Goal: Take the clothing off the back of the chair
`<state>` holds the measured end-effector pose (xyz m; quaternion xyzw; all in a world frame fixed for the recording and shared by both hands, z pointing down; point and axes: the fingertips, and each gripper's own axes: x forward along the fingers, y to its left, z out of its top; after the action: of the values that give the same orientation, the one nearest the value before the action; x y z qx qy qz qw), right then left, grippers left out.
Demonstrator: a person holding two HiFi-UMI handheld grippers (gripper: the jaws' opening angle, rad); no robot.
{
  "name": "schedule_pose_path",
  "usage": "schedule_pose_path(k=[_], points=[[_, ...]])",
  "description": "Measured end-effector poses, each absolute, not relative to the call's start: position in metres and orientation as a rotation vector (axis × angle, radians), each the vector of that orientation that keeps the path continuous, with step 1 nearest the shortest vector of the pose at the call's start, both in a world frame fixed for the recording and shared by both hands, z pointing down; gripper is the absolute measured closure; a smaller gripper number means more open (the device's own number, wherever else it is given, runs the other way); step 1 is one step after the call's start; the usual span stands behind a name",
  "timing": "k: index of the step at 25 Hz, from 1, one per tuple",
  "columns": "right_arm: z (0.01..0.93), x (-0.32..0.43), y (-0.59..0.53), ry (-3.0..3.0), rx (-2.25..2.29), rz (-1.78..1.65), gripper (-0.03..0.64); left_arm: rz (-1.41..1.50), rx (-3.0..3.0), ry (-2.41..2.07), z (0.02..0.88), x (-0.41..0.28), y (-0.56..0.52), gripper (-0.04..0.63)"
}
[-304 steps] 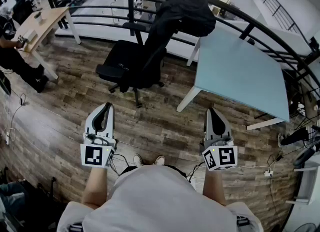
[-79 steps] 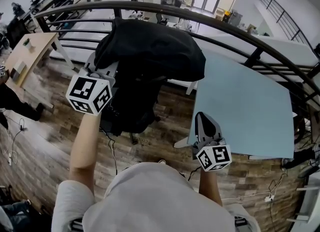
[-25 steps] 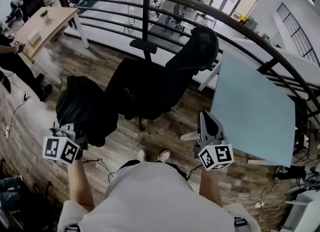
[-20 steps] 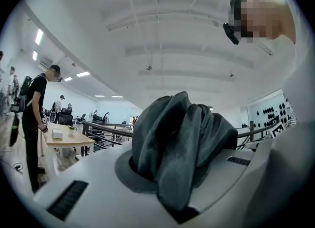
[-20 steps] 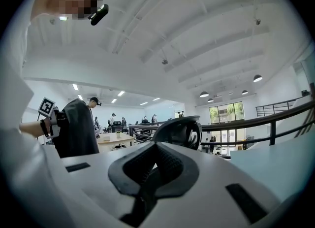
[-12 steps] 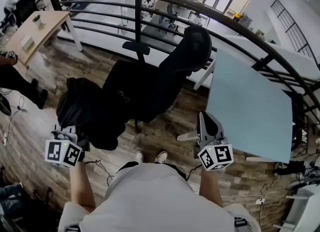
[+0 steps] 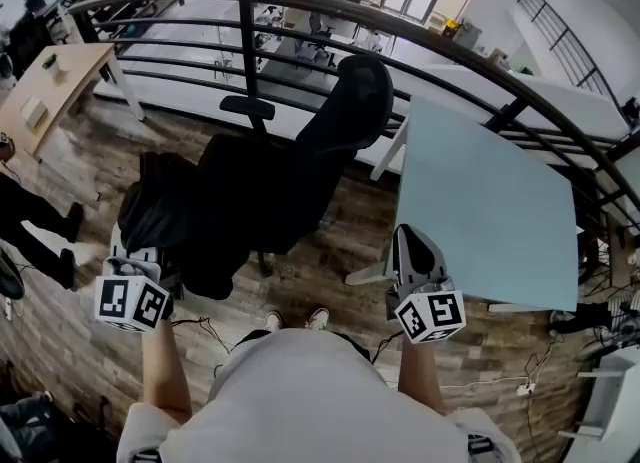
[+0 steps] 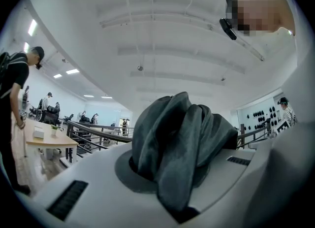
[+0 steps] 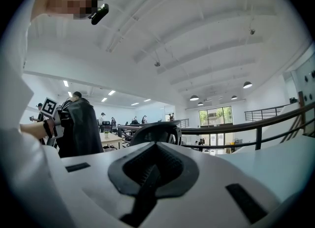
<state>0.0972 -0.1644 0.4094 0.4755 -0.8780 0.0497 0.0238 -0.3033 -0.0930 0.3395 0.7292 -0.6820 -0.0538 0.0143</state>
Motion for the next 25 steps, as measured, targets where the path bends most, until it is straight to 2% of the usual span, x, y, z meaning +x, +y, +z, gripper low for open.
schedule_pose_path(k=[14,25], points=[[0.407,0.117,-0.174,-2.672,1.539,0.142,0.597,-0.165,2.296,-2.03,0.363,-0.276,-0.127,0.548],[0.402,0.1,-0.182,-2.694,1.504,0.111,0.597,-0.15,2.22,-2.055,0.383,-0.289,-0.123,0.548]])
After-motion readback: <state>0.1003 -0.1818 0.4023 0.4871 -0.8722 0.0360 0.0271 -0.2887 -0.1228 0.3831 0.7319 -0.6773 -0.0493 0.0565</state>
